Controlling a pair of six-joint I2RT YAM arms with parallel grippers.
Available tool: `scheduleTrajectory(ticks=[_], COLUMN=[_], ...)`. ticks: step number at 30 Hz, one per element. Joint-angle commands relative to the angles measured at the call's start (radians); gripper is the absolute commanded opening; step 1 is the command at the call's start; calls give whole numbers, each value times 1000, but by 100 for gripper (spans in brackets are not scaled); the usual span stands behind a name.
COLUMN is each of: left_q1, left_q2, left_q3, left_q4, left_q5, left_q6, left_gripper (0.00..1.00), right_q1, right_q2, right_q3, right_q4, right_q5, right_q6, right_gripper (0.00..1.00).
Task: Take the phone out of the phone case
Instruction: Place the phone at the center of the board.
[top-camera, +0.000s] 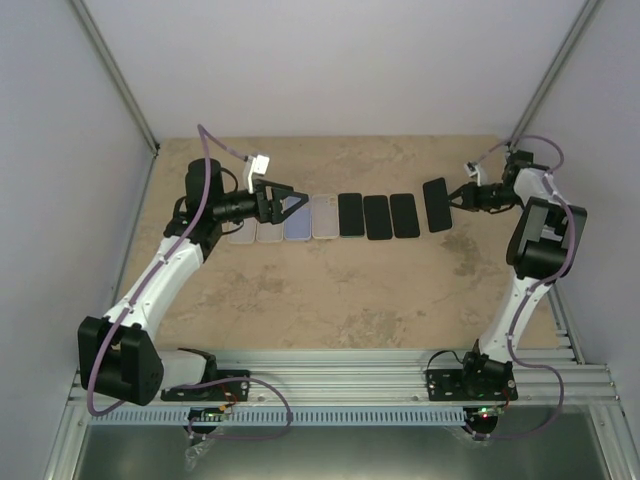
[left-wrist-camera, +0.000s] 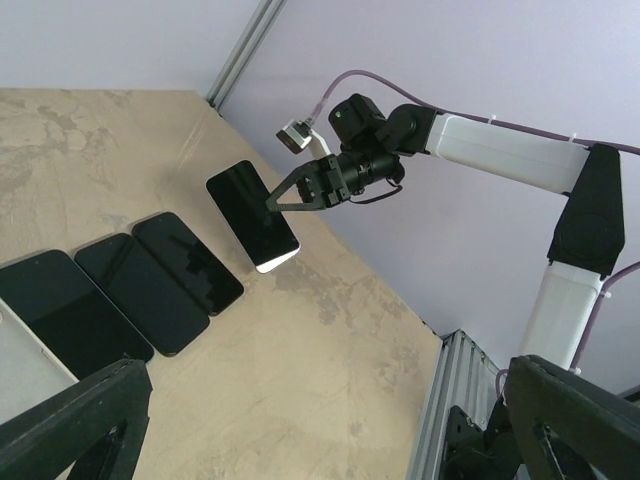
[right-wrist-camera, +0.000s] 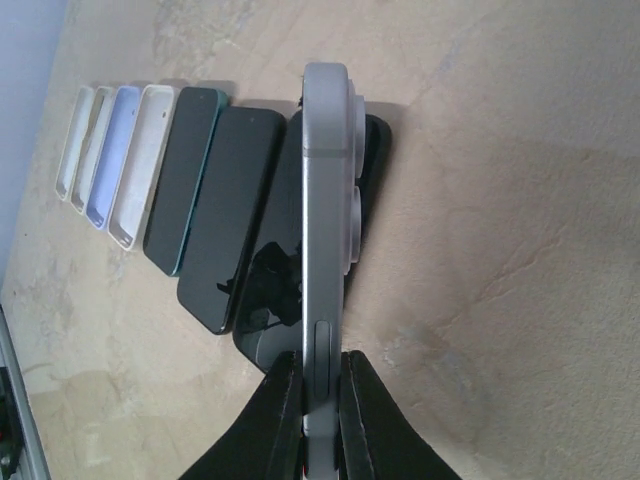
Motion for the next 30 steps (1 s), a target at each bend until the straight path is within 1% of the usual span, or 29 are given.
scheduleTrajectory(ticks=[1,14,19,24,30], left_q1=[-3,-3,-3,-3,-3], left_q2=[-26,-19,-19,-18,-15], left_q3=[-14,-11,-10,-9,-8], left_q4=[21,25,27,27,28], left_q5=[-10,-14,-15,-18,-18], left_q6=[15,10,10,11,11], left_gripper=[99,99,99,99,99], right_q1=[-11,-13,-13,-19,-21], right_q2=[30,119,143,166,176], right_q3=[47,93,108,112,110], right_q4=[-22,-49,-49,-39,-26], right_q5=[-19,-56,-60,-71,-61], right_q6=[-18,-11,-3,19,26], right_gripper=[1,1,4,11,14])
